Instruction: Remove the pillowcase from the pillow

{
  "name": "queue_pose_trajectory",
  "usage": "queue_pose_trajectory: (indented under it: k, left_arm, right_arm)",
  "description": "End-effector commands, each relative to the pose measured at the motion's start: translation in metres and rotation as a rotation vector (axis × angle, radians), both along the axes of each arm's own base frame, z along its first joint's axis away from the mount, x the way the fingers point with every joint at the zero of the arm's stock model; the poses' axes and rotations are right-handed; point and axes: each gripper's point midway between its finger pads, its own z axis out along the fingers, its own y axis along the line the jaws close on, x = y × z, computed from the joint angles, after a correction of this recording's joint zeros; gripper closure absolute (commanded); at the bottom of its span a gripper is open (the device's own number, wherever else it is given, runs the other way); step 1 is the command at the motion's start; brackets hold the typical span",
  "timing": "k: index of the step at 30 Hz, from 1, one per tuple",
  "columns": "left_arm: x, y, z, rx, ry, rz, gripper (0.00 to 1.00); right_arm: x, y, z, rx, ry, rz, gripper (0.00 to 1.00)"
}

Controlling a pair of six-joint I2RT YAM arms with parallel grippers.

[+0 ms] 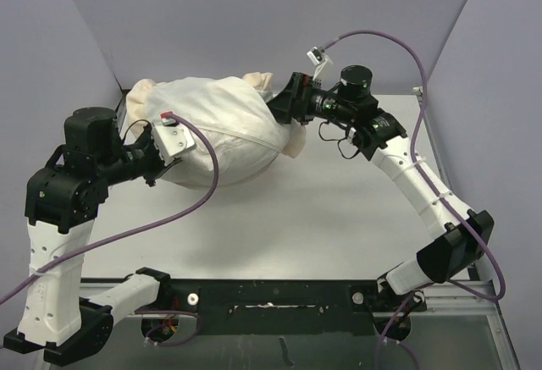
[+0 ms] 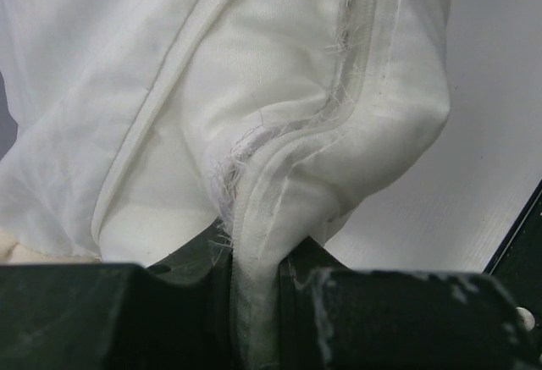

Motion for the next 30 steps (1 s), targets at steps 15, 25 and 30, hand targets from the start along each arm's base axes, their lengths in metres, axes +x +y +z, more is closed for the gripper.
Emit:
queue_pose_trajectory:
  k: [15,25,30]
  left_arm:
    - [-0.004,-0.005,0.036,-0.056,-0.142,-0.032,1.00]
    - [-0.018,0.002,0.032,-0.019,-0.141,-0.046,1.00]
    - [-0.025,0.003,0.035,-0.016,-0.142,-0.054,1.00]
  right_arm:
    - [0.044,-0.069,0.061,-0.084,-0.230,-0.223,1.00]
    - [0.096,-0.162,0.025,-0.193,-0.192,-0.538,1.00]
    - [0.120,-0.185,0.004,-0.236,-0.156,-0.620,1.00]
